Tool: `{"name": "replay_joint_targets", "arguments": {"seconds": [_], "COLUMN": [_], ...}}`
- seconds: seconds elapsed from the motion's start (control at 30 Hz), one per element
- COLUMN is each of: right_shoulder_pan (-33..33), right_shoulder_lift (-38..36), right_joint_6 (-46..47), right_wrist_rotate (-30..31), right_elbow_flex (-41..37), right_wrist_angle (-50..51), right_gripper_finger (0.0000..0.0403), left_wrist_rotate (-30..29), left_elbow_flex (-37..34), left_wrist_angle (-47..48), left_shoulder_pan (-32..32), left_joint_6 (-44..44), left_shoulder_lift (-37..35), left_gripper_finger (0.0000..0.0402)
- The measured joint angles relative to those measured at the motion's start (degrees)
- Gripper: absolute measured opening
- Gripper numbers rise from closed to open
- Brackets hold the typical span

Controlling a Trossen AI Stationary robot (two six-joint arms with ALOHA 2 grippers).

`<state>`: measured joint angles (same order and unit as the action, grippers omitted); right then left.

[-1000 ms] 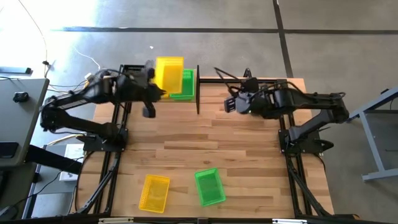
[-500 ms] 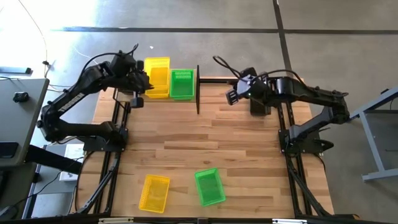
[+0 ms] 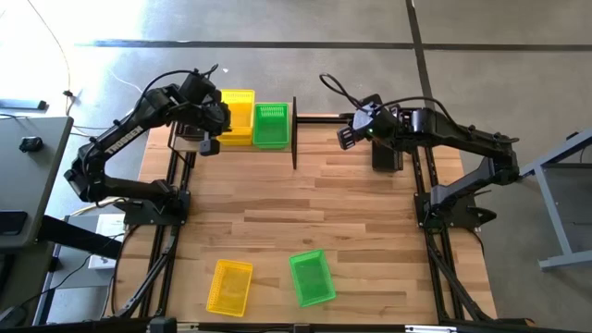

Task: Stack baskets on shelf by color
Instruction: Stack the right yellow basket on top of yellow basket on the shelf

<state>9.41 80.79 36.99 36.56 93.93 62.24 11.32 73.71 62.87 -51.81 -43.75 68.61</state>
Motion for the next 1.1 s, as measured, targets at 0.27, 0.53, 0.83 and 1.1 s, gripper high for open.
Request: {"name": "replay_joint_targets", "arguments": {"seconds": [0.27, 0.53, 0.83, 1.1], "right_shoulder_pan": [0.4, 0.4, 0.4, 3.5], "right_shoulder_lift": [0.0, 0.0, 0.0, 0.0], "right_joint_6": [0.0, 0.0, 0.0, 0.0], "right_wrist_rotate": [0.1, 0.1, 0.1, -0.8], "right_elbow_flex": [0.0, 0.0, 0.0, 0.0], "right_wrist_angle": [0.0, 0.0, 0.0, 0.0], "right_gripper_finger": [0.0145, 0.0145, 0.0145, 0.0145], "left_wrist_rotate": [-3.5, -5.2, -5.6, -7.1], "left_elbow_flex": [0.0, 0.0, 0.0, 0.0], "left_wrist_angle": [-0.1, -0.1, -0.2, -0.2], "left_shoulder_pan": [0.0, 0.1, 0.1, 0.2], "left_joint_6": [-0.9, -0.1, 2.0, 4.6], "left_shoulder_lift": [2.5, 3.2, 3.1, 1.1], "left_gripper_finger": [0.0001, 0.0029, 0.0089, 0.0137]}}
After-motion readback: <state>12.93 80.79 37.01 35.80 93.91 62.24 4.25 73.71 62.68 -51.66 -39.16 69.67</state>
